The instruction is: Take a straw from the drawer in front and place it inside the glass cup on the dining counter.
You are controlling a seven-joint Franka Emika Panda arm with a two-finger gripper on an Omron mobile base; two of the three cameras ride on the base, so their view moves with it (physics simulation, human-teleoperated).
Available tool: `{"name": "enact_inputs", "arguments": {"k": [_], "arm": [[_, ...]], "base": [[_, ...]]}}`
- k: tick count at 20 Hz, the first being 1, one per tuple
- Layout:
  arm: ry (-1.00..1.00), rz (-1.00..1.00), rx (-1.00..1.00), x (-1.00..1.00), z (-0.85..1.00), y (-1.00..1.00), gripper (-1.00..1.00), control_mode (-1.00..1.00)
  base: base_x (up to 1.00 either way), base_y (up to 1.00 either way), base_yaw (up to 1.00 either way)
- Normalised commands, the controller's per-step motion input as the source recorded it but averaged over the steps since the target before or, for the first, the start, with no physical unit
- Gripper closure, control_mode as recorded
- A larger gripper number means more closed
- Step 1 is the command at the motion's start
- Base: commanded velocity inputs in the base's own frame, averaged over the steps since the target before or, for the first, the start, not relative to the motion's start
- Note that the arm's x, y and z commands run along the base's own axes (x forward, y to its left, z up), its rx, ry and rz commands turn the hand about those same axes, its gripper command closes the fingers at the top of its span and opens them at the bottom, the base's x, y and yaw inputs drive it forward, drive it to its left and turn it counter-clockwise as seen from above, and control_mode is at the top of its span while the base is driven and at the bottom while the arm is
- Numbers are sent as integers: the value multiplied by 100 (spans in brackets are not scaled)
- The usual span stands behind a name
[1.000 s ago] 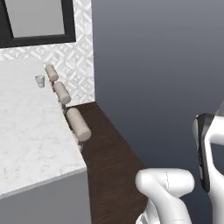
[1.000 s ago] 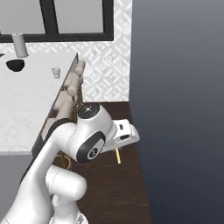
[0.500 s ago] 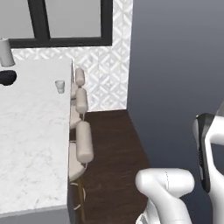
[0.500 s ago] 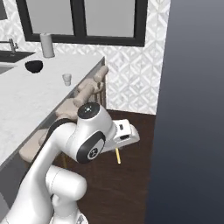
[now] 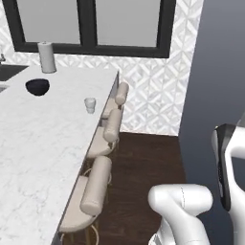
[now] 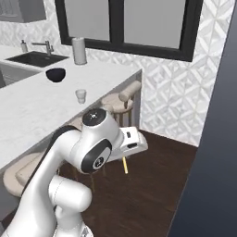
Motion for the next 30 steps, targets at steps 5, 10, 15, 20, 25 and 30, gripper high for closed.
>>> {"name": "enact_inputs", "arguments": {"k": [5, 10, 15, 20, 25, 30], "arm": [[0, 0, 0, 0, 0, 0, 100, 100], [0, 0, 0, 0, 0, 0, 100, 100], [0, 0, 0, 0, 0, 0, 100, 100], [0, 0, 0, 0, 0, 0, 100, 100], [0, 0, 0, 0, 0, 0, 100, 100], [0, 0, 0, 0, 0, 0, 100, 100]], "base": [[89, -48, 55], [80, -47, 59], [66, -49, 61], [33, -38, 68], [24, -33, 69], [35, -66, 57]]}}
